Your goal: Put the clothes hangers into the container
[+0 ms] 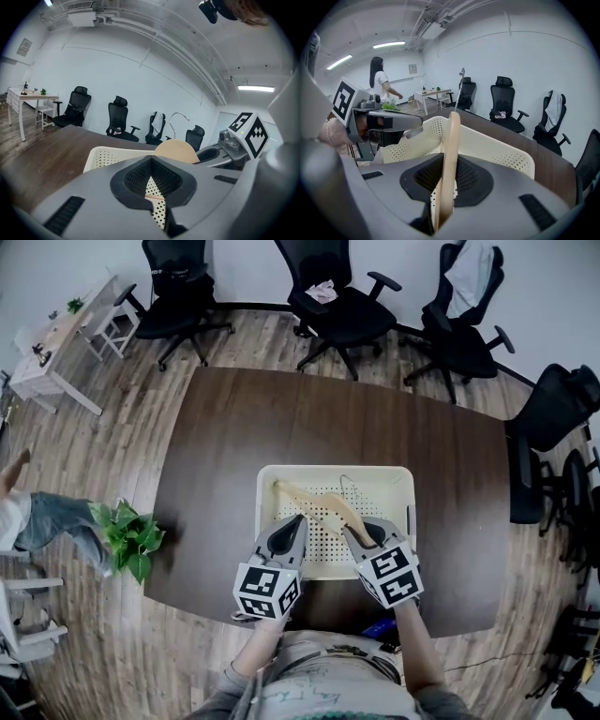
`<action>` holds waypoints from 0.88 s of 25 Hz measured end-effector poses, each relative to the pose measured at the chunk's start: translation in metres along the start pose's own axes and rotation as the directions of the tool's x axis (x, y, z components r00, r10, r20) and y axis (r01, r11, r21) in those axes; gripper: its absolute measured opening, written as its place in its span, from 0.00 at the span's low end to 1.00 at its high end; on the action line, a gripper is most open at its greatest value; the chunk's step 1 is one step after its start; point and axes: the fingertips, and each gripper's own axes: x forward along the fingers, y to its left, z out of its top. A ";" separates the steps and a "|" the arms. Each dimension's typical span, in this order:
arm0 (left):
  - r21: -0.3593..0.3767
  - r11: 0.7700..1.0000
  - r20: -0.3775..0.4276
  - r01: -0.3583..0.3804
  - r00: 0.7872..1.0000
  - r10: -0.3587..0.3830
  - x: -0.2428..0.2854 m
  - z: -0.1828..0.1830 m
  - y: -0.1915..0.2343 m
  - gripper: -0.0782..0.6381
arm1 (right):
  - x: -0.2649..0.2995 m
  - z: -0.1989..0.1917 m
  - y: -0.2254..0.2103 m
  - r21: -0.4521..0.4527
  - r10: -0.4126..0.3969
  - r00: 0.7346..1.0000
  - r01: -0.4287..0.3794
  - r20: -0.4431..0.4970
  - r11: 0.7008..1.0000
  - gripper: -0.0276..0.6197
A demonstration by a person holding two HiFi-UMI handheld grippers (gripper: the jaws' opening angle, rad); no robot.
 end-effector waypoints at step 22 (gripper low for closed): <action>0.091 0.995 -0.070 0.034 0.997 -0.028 0.007 -0.023 -0.005 0.12 | 0.002 0.000 -0.015 -0.011 -0.055 0.998 0.055 -0.017 0.998 0.15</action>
